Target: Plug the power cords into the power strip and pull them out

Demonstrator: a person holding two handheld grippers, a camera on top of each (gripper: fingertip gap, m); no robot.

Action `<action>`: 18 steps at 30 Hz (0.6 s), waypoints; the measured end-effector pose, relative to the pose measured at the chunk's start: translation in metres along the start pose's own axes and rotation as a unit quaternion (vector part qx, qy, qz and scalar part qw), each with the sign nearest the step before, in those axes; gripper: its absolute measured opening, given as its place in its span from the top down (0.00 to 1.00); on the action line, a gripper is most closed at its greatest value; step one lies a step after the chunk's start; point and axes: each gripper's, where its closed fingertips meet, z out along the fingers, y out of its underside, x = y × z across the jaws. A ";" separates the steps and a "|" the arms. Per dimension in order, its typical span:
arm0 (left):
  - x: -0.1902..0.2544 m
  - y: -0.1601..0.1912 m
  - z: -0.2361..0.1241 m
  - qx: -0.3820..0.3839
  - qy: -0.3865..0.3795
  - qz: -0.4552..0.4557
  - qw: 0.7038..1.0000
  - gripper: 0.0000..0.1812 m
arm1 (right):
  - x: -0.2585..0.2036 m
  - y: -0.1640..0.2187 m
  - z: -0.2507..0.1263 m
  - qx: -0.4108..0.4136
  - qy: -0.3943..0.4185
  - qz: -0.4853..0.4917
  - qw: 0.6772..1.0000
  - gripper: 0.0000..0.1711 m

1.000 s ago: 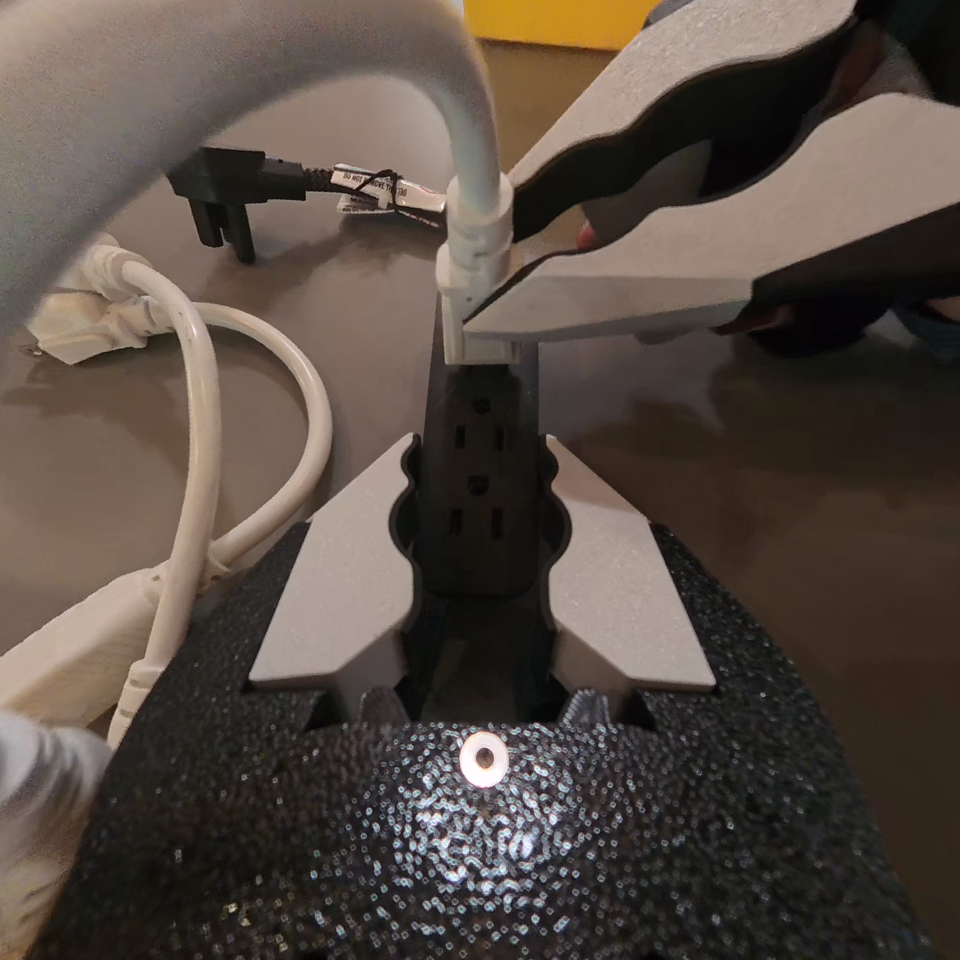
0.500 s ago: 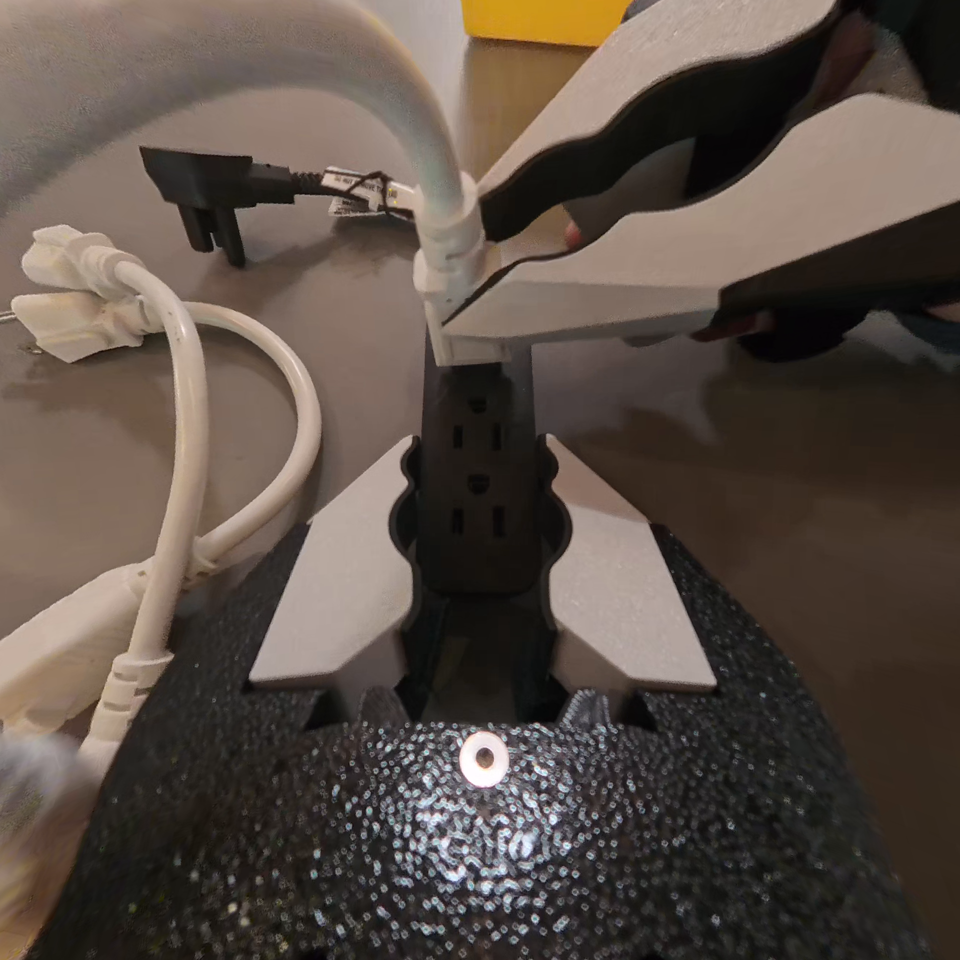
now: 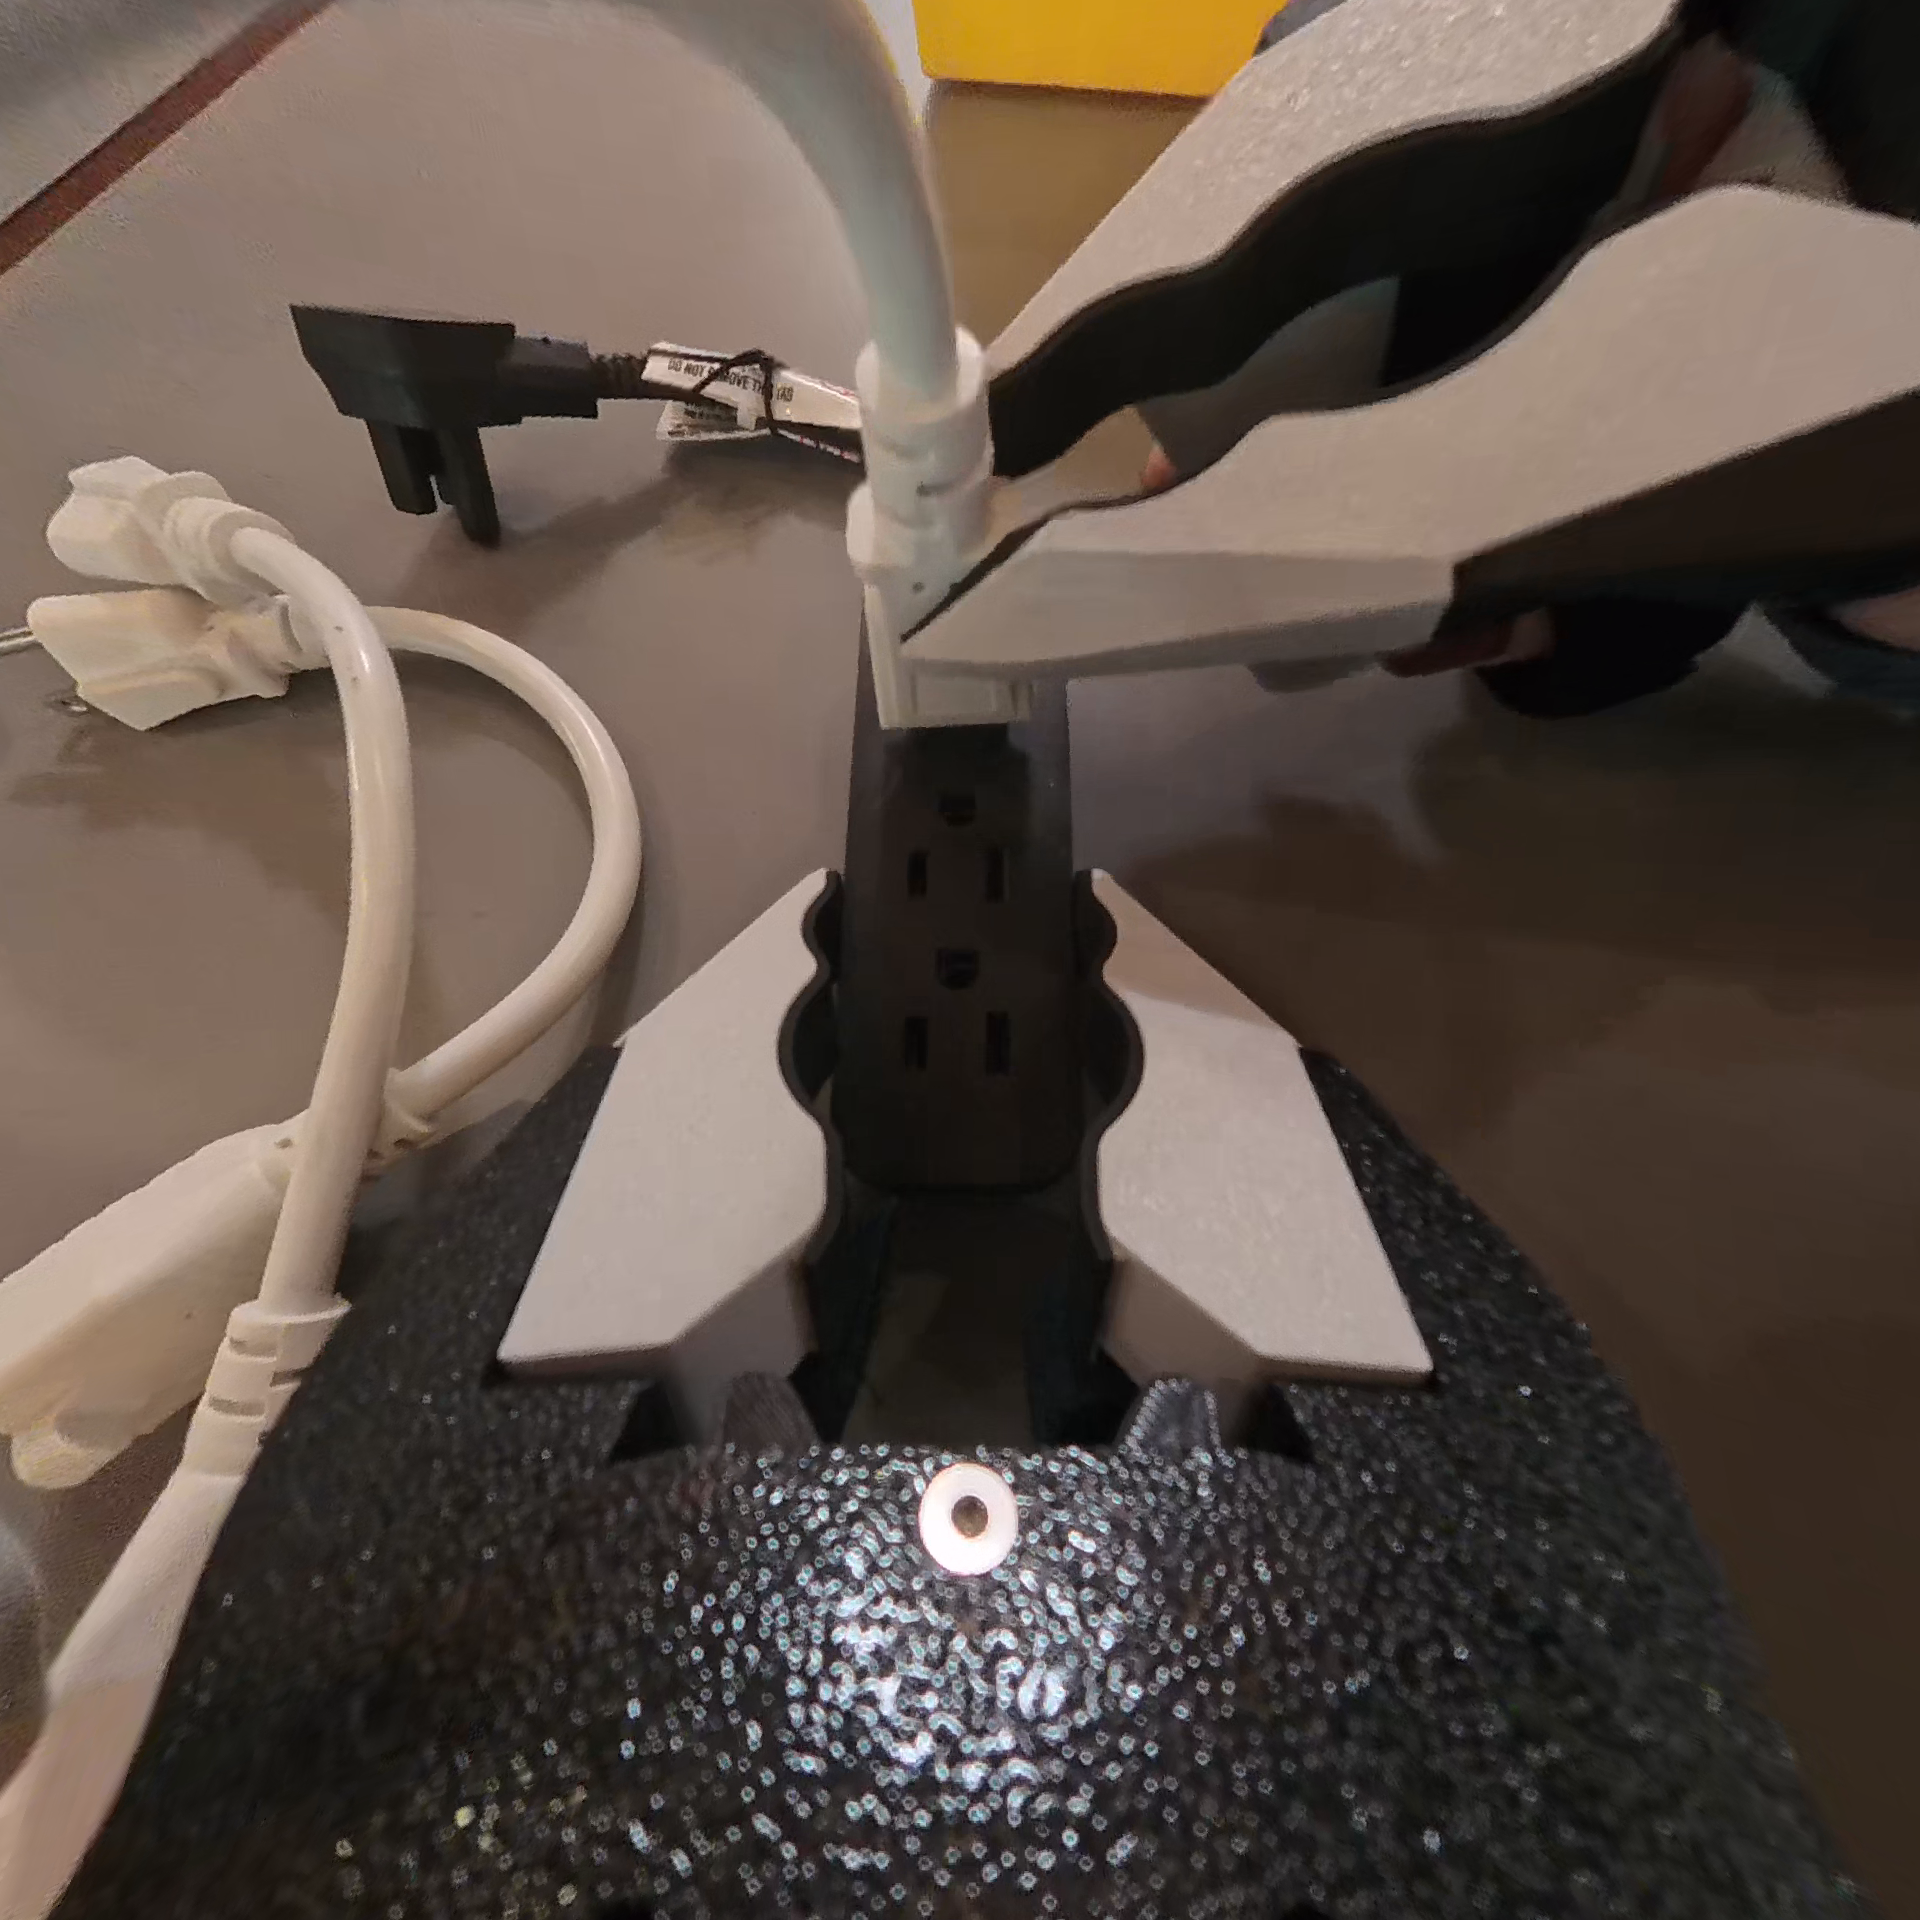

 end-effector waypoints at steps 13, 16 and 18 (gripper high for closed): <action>0.001 0.000 0.000 0.000 0.005 -0.001 1.000 0.76 | -0.004 -0.001 -0.001 0.008 0.030 -0.098 0.995 0.88; 0.001 0.001 0.000 0.000 0.006 -0.001 1.000 0.76 | 0.002 -0.002 -0.002 0.010 0.017 -0.052 0.998 0.73; 0.001 0.000 0.000 0.000 0.006 -0.001 1.000 0.76 | 0.007 -0.002 -0.004 0.015 -0.003 0.006 1.000 0.72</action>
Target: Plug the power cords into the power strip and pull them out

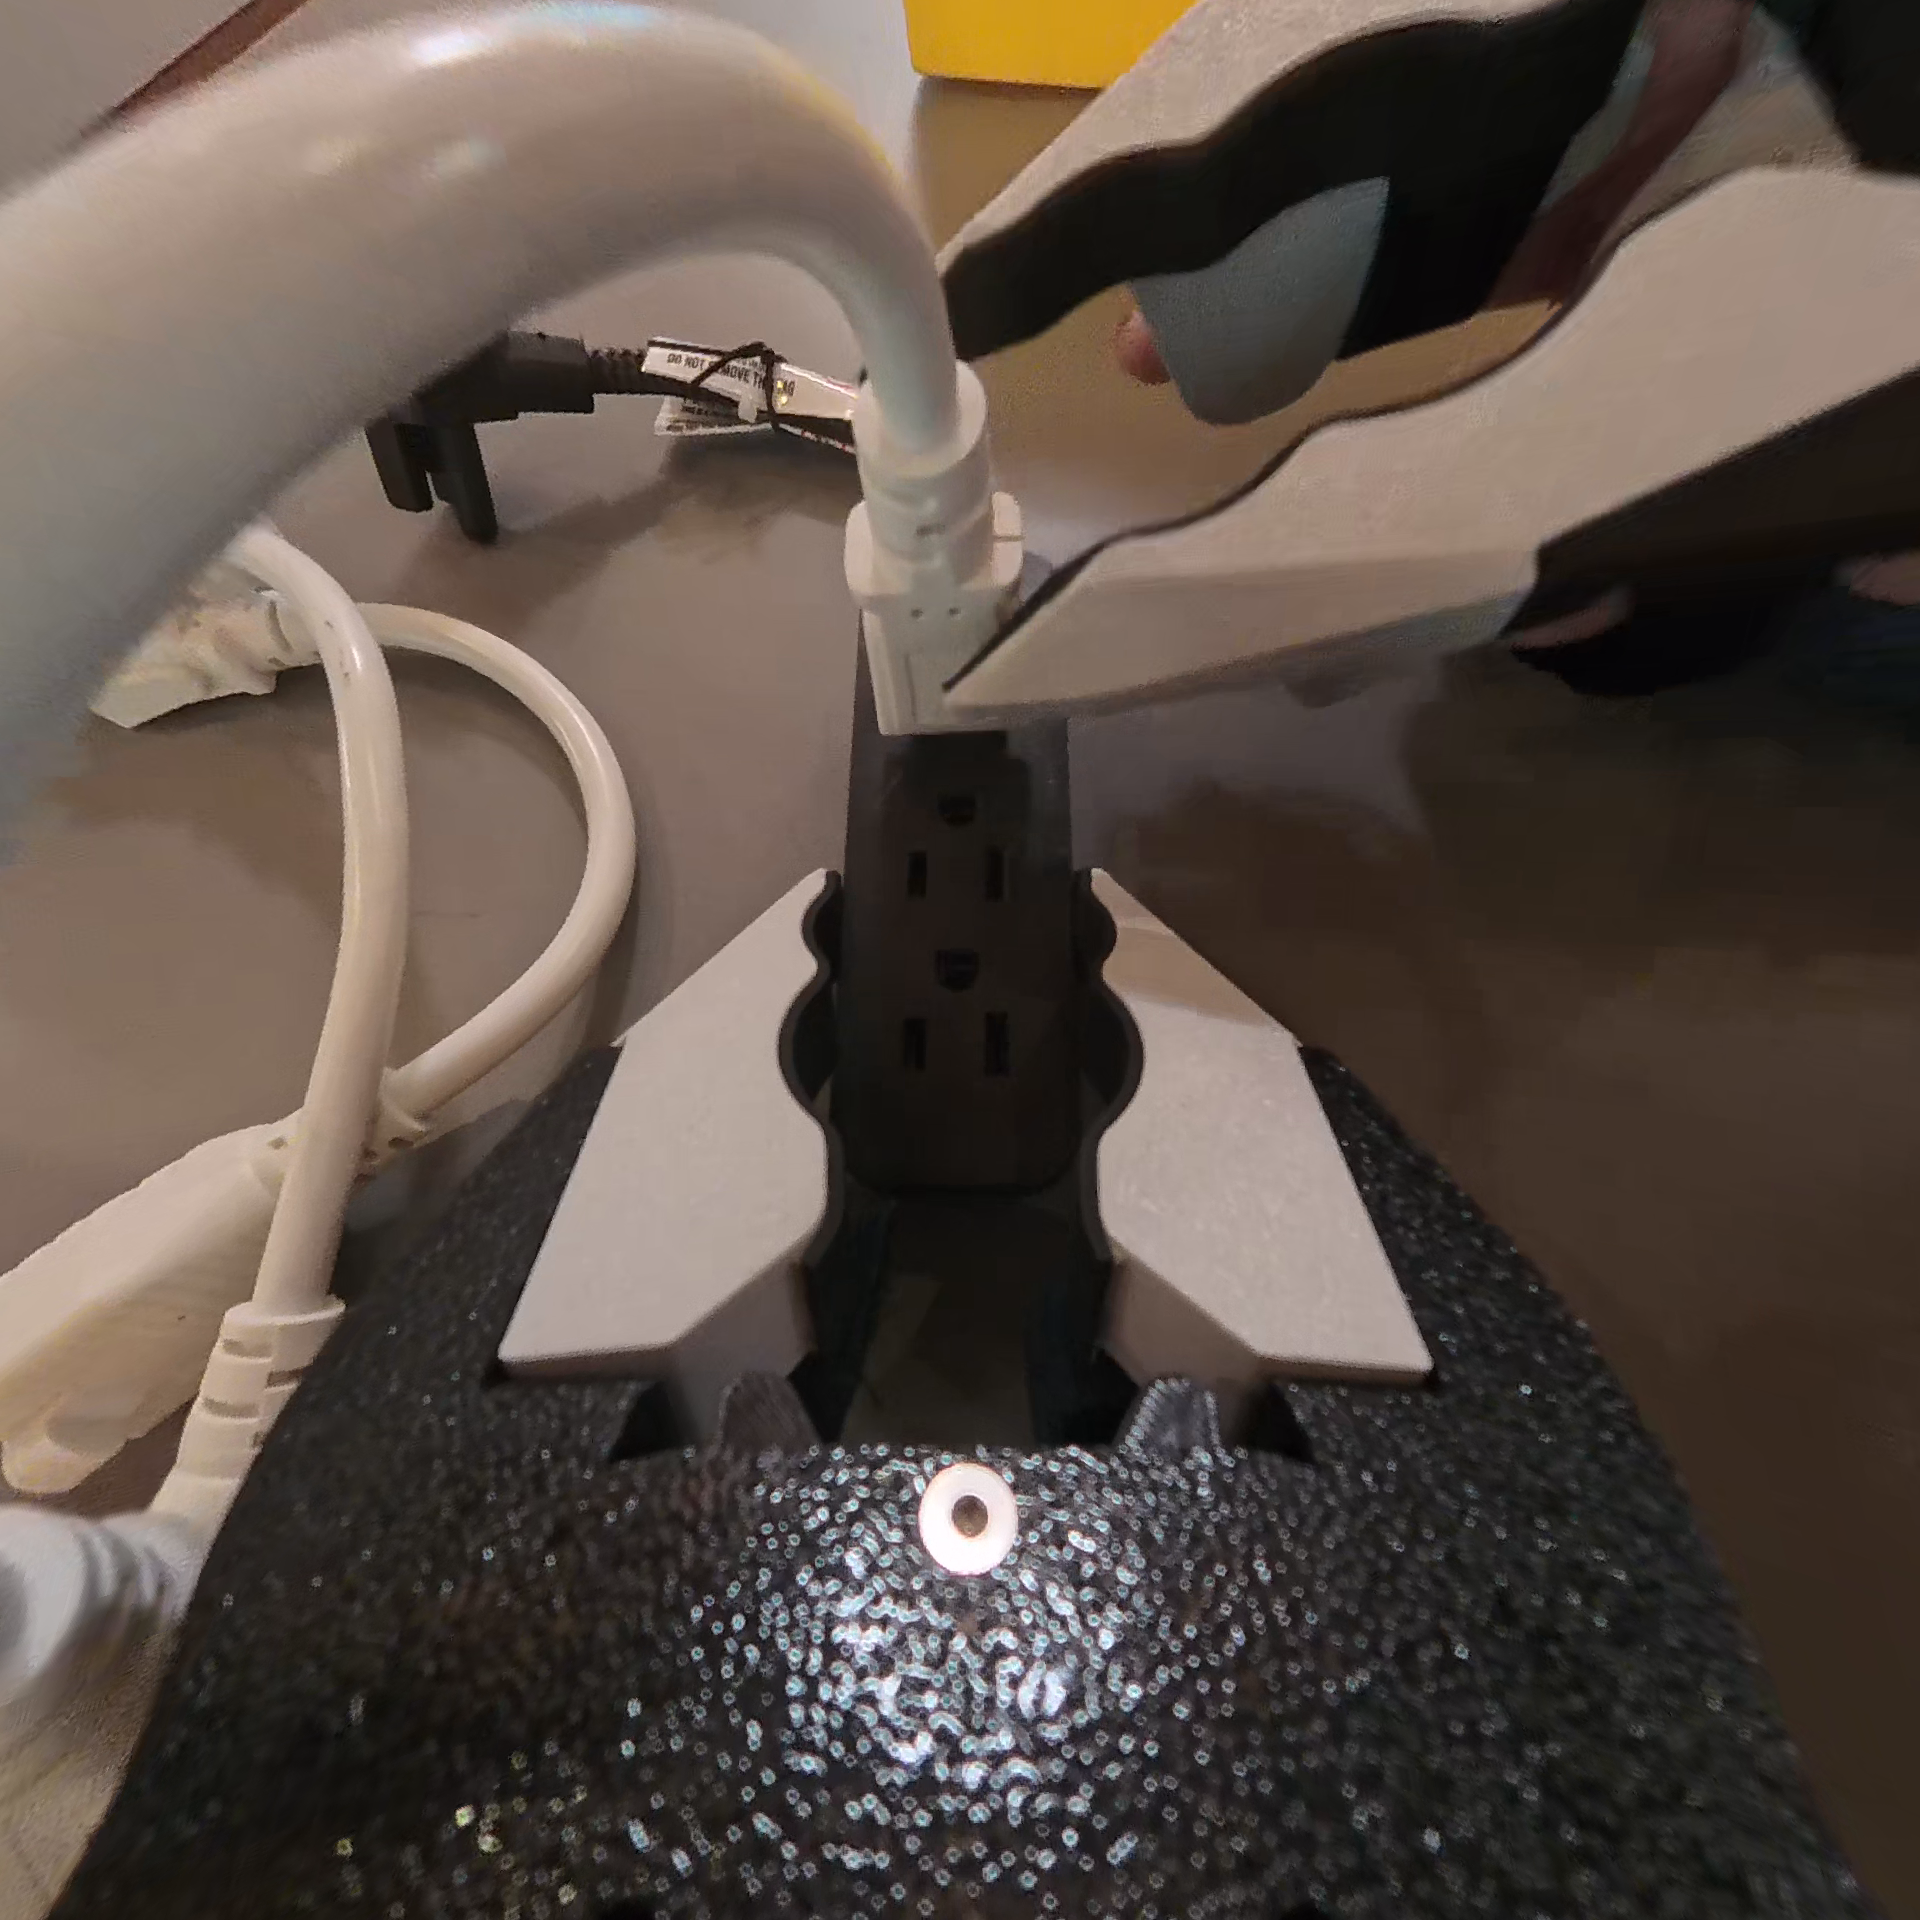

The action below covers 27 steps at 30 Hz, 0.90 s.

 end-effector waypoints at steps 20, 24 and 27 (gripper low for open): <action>0.002 0.000 0.000 0.001 0.005 0.006 1.000 0.76 | -0.007 0.014 0.007 -0.050 -0.028 0.008 0.998 0.86; 0.004 0.000 0.000 0.000 0.011 0.008 1.000 0.76 | -0.012 0.009 0.006 -0.035 -0.055 0.018 0.998 0.86; 0.004 0.000 0.000 0.000 0.012 0.008 1.000 0.76 | -0.008 -0.025 -0.007 0.078 -0.057 0.050 0.994 0.69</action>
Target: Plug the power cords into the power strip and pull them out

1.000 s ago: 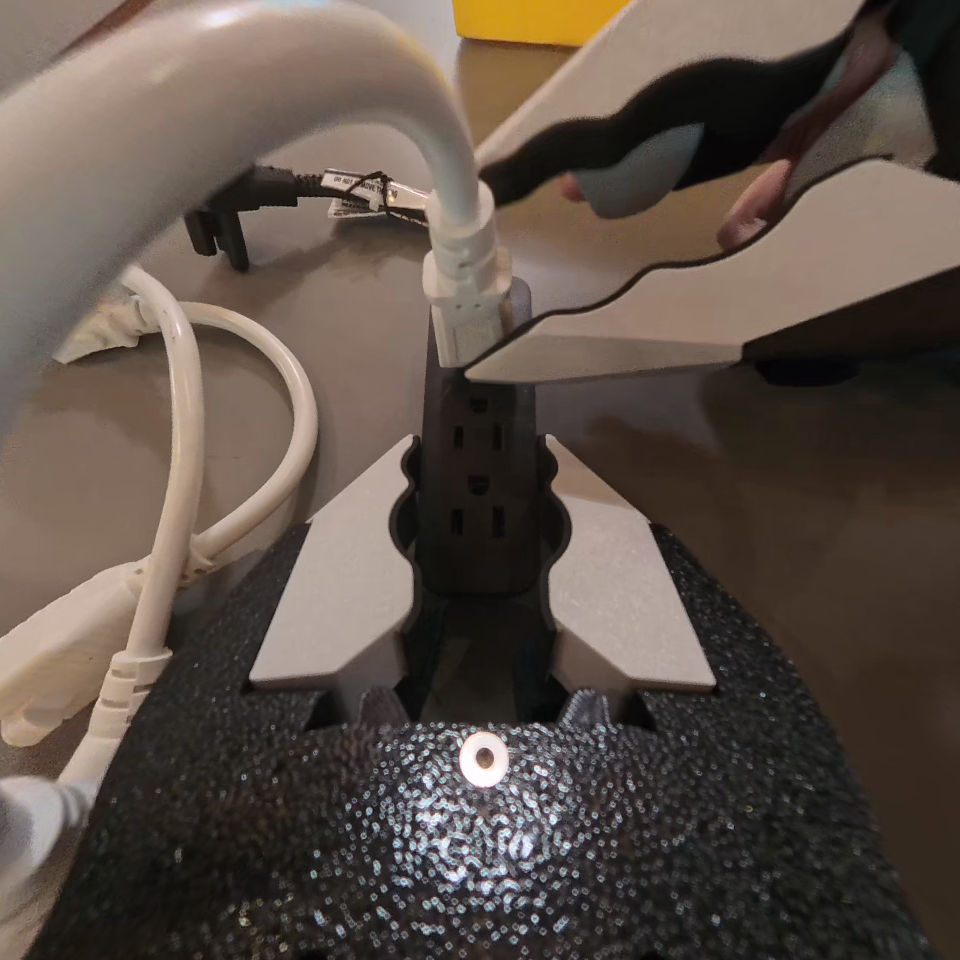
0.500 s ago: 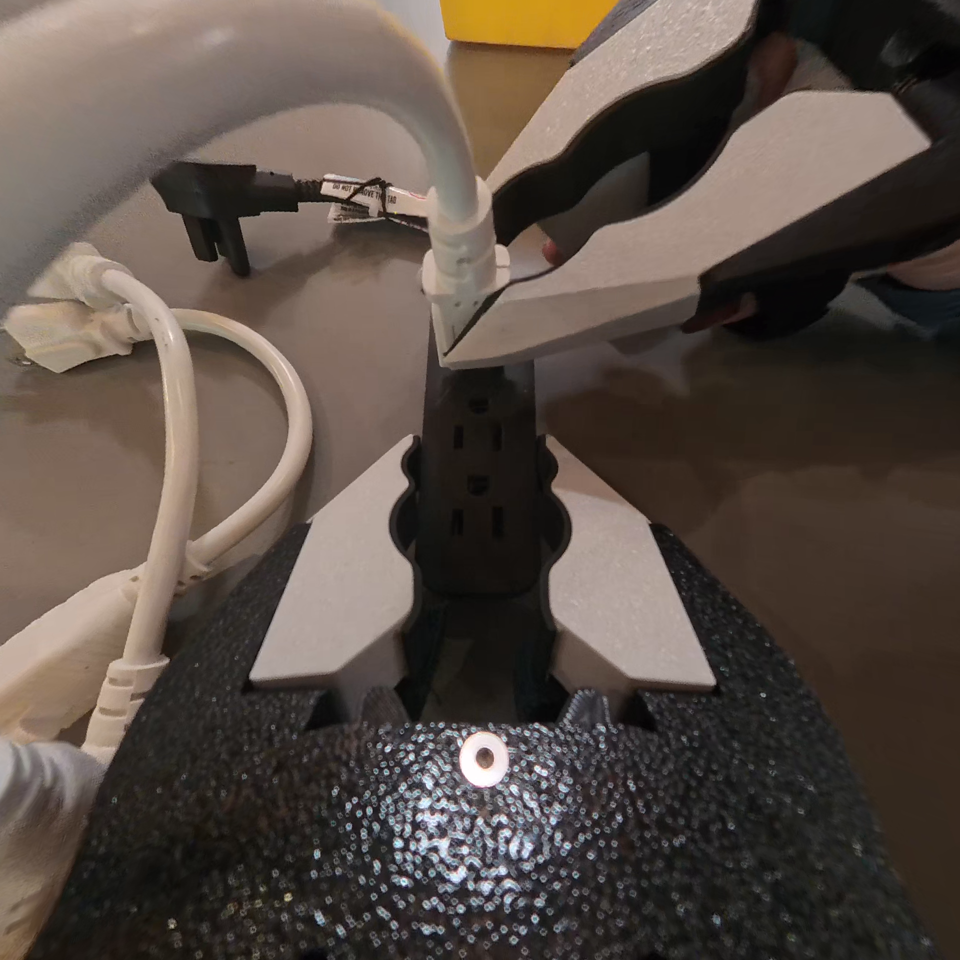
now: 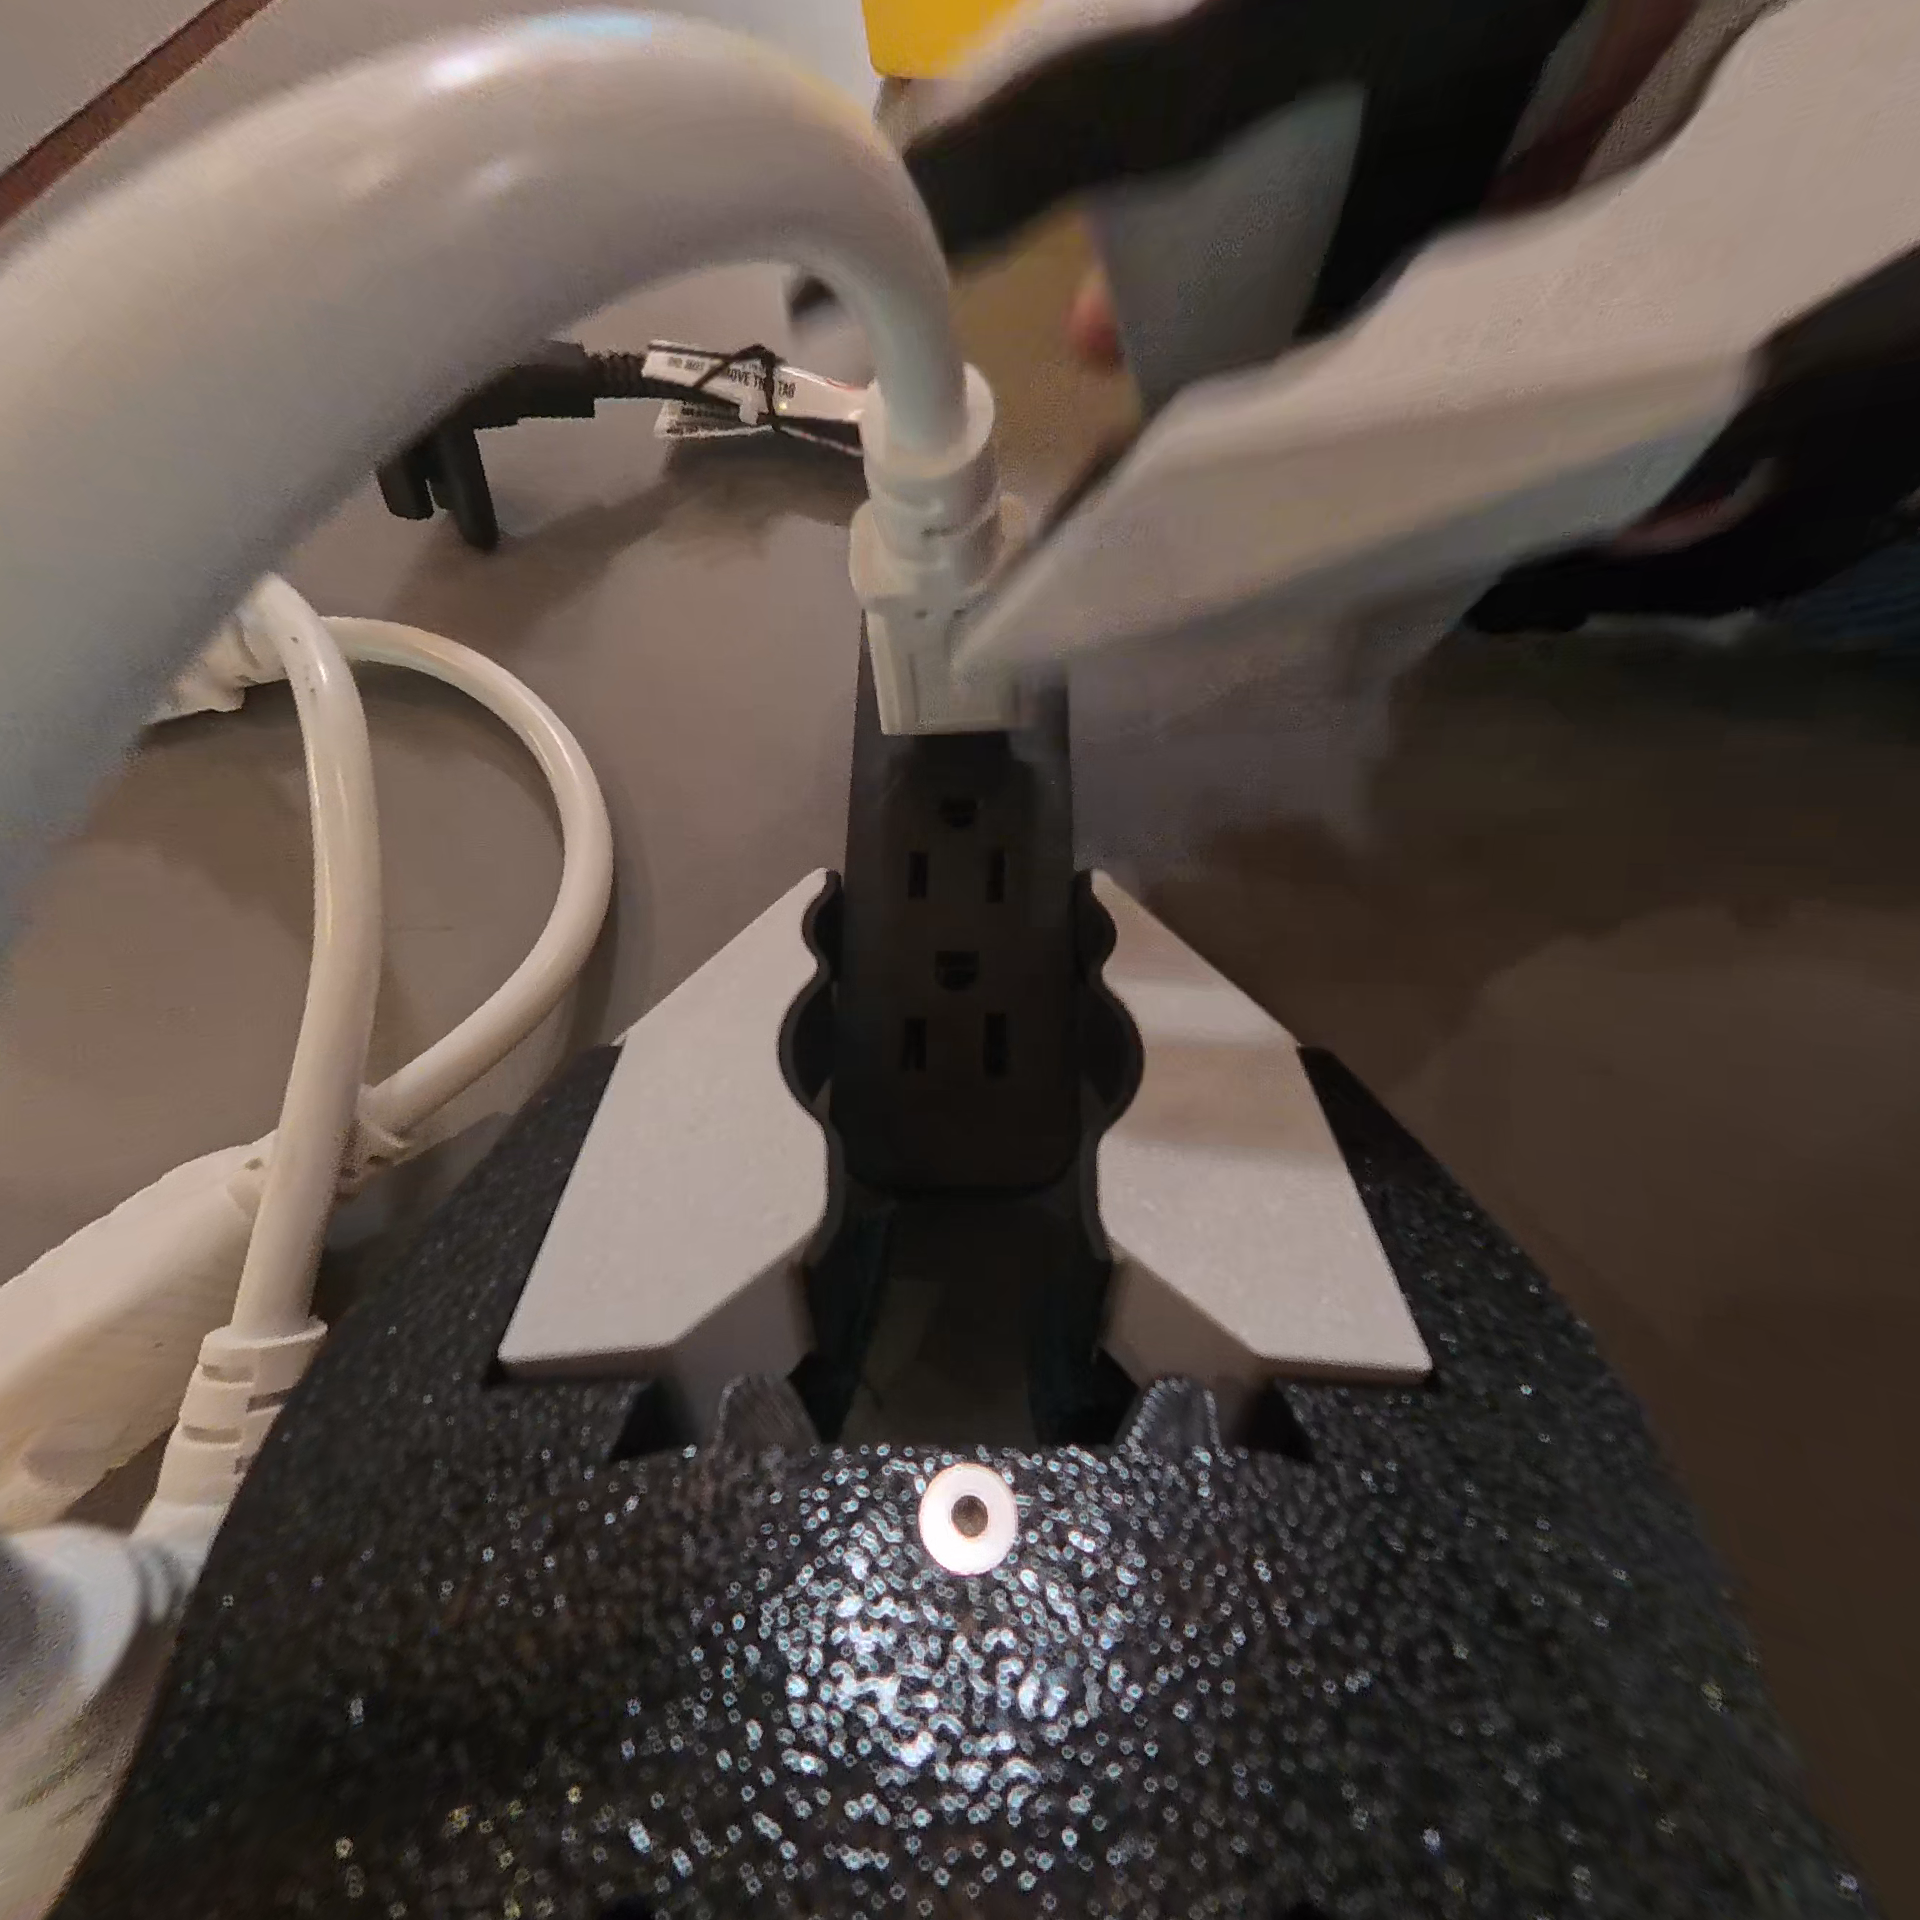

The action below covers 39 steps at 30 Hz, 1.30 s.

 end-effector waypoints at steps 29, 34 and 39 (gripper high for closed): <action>0.001 0.000 0.000 0.000 0.004 0.000 1.000 0.76 | 0.053 -0.029 -0.035 0.078 0.196 -0.118 0.970 1.00; 0.001 0.000 0.000 0.000 0.005 0.001 1.000 0.76 | 0.051 -0.031 -0.036 0.083 0.193 -0.117 0.971 1.00; 0.001 0.000 0.000 0.000 0.005 0.001 1.000 0.76 | 0.050 -0.033 -0.036 0.088 0.194 -0.122 0.969 1.00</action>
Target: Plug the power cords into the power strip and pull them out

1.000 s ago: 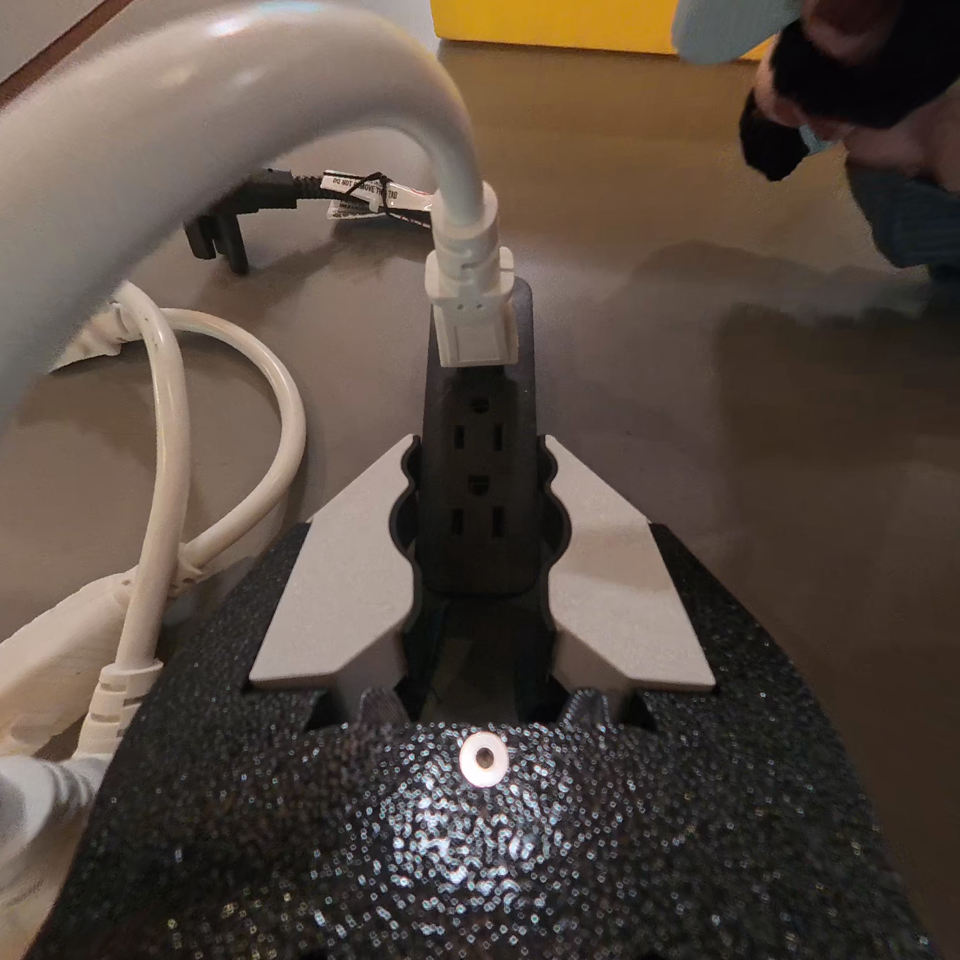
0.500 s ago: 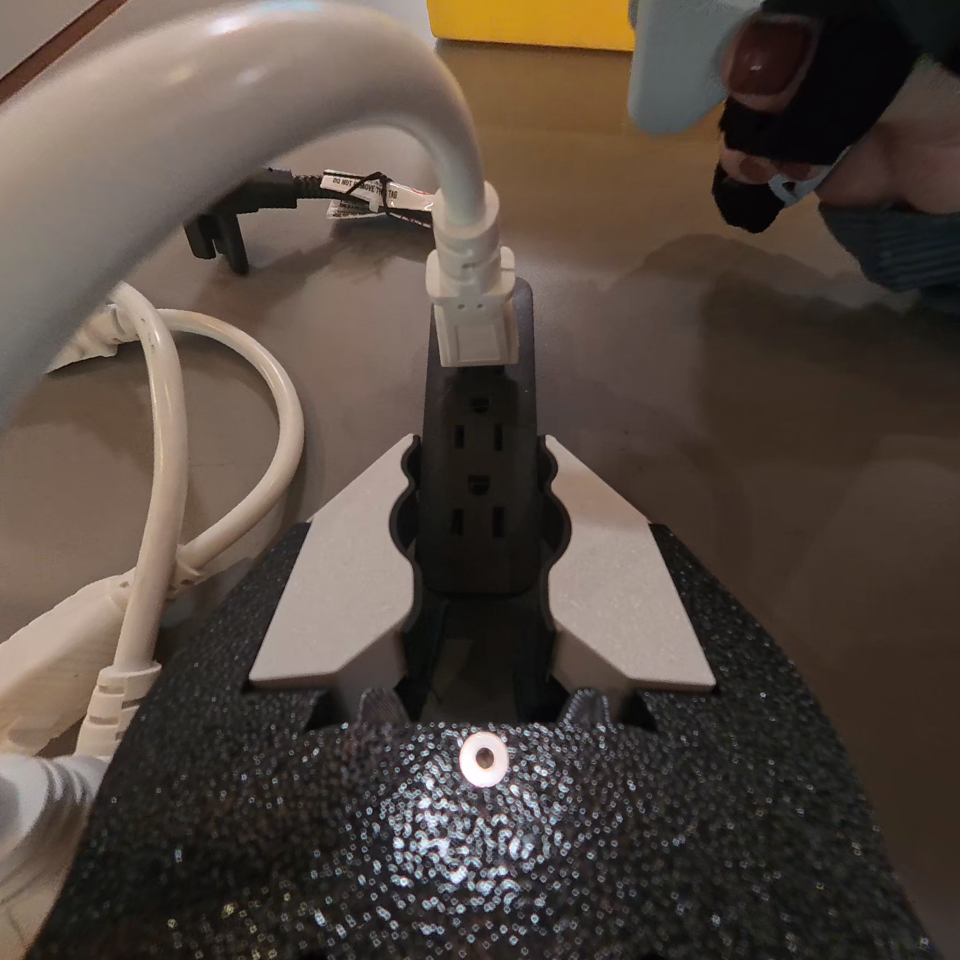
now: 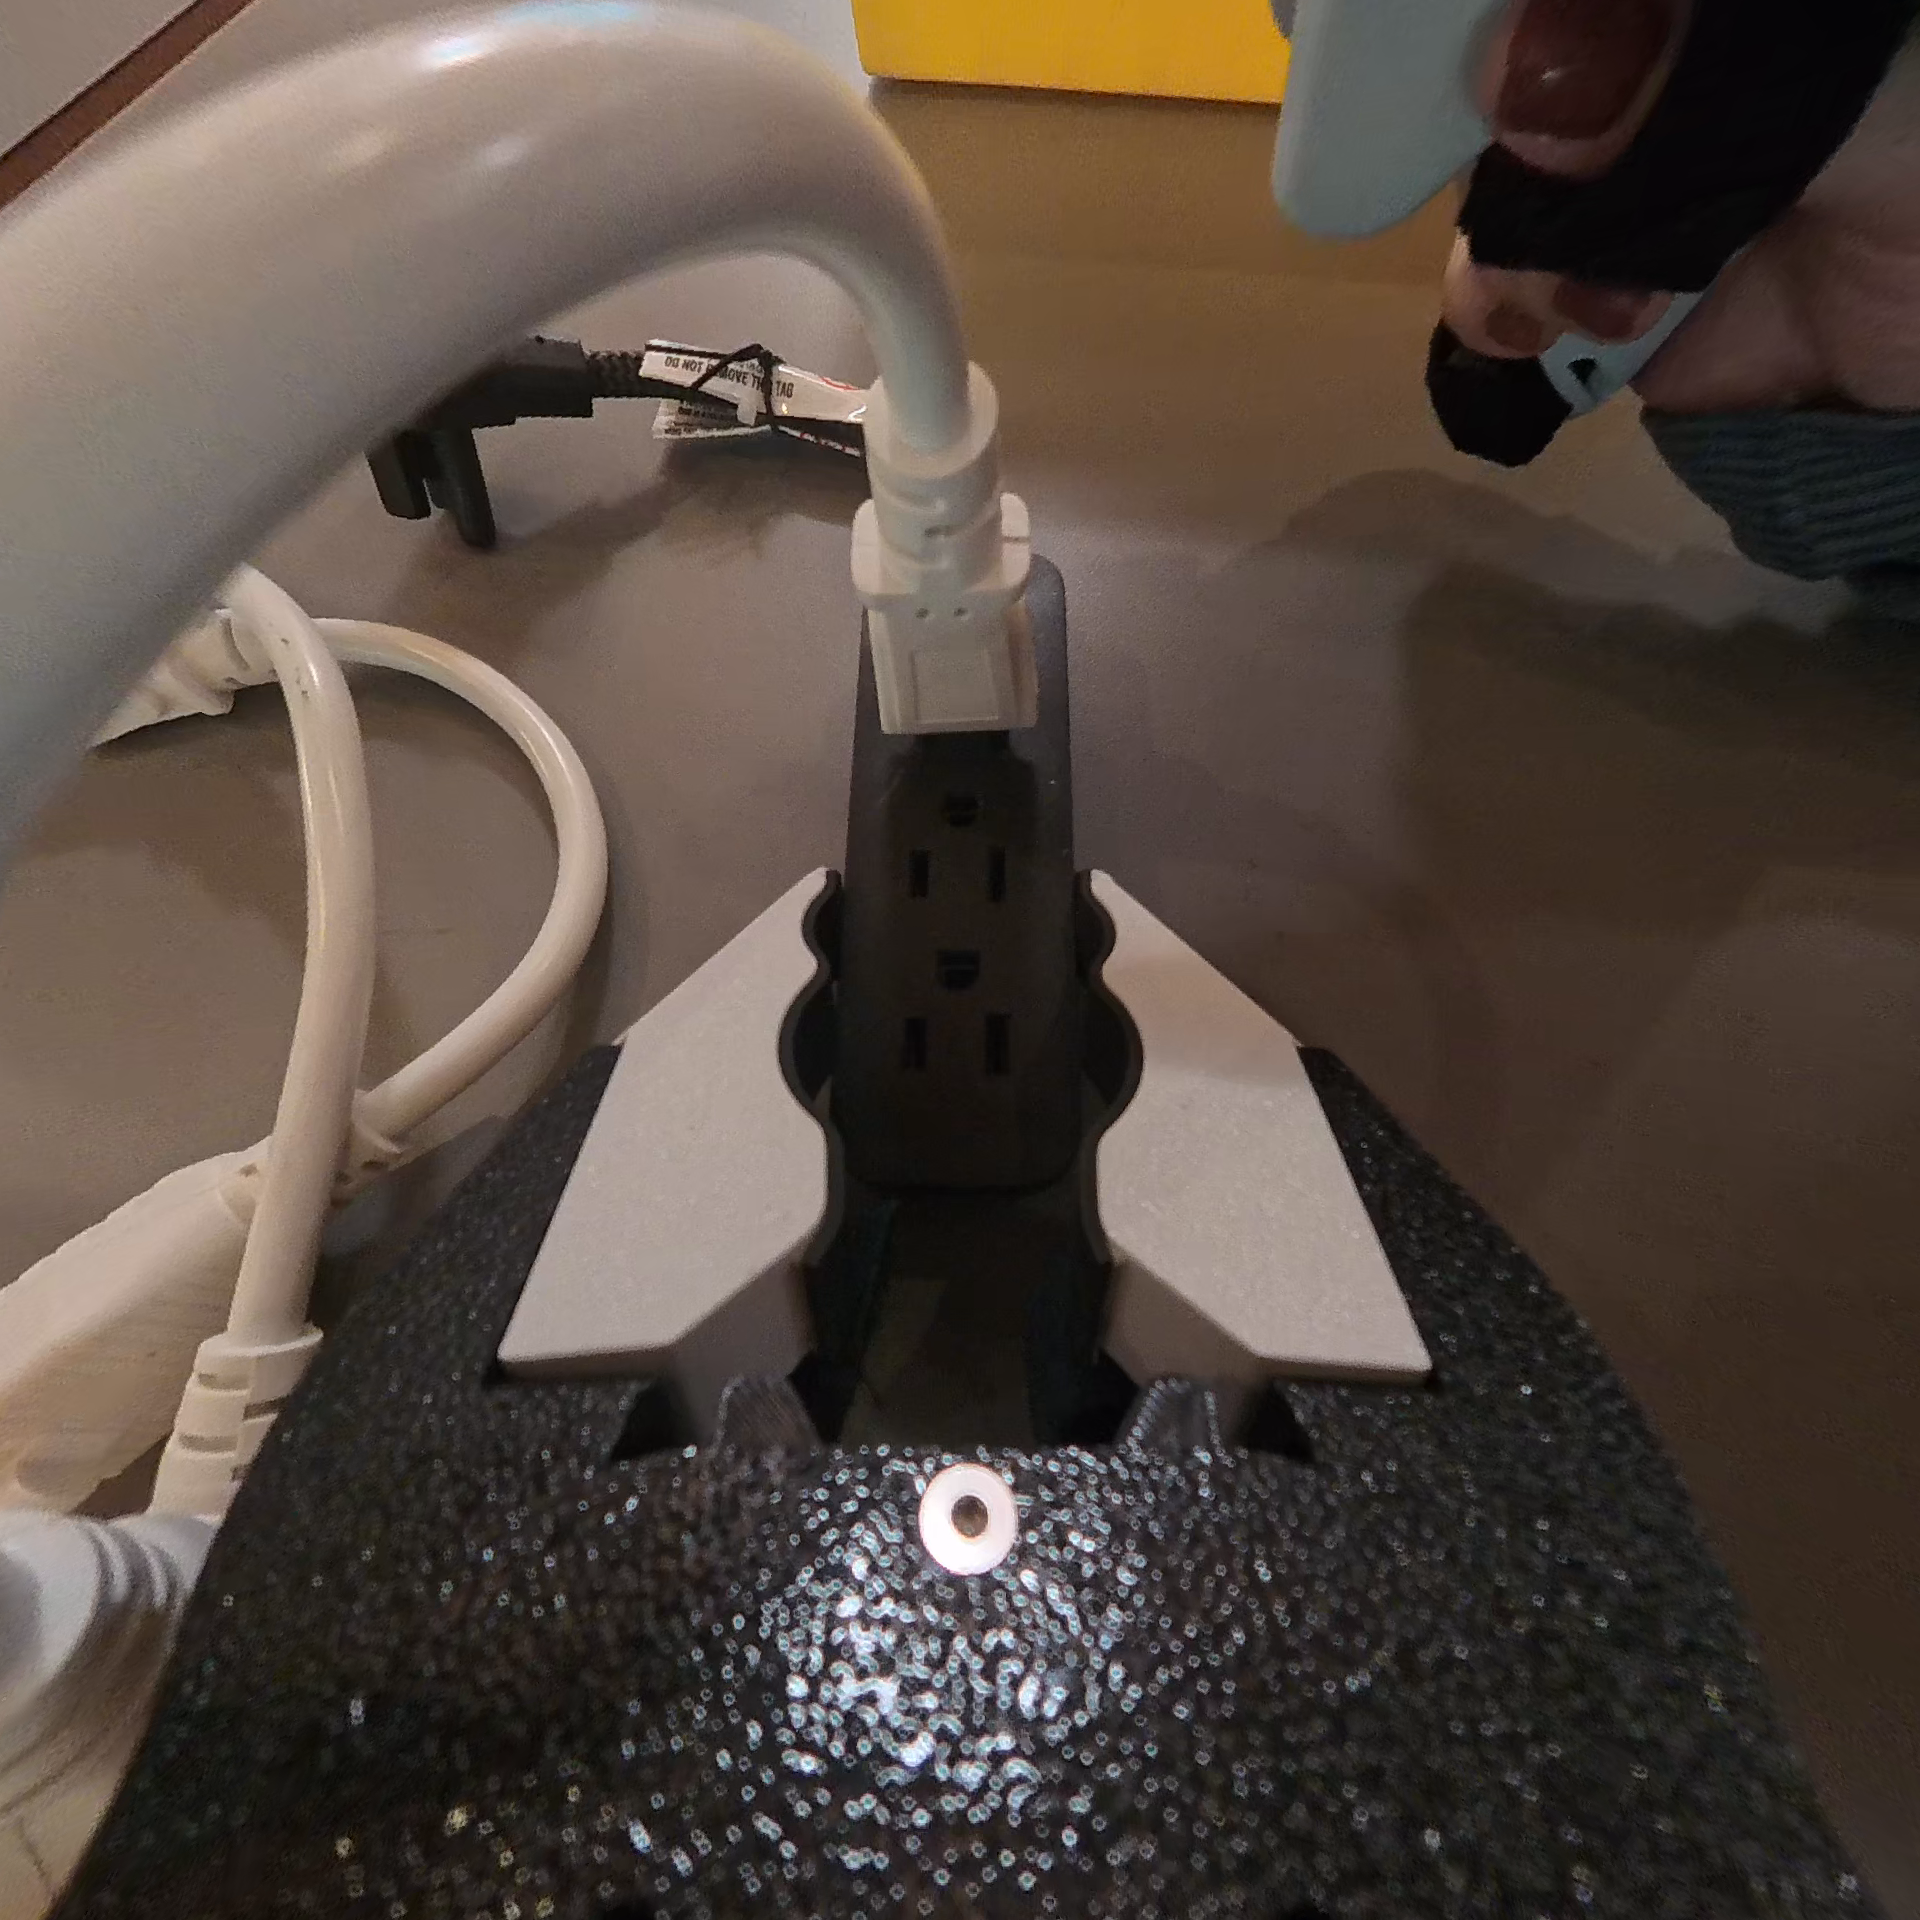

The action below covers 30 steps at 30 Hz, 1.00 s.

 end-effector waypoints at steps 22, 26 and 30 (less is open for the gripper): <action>0.000 0.000 0.000 0.000 0.002 0.001 1.000 0.76 | -0.002 -0.002 0.000 0.006 -0.003 -0.010 1.000 1.00; 0.000 0.000 0.000 0.000 0.002 0.001 1.000 0.76 | -0.002 -0.003 0.000 0.006 -0.002 -0.010 1.000 1.00; 0.000 0.000 0.000 0.000 0.002 0.001 1.000 0.76 | 0.000 -0.004 0.000 0.010 0.004 -0.012 1.000 1.00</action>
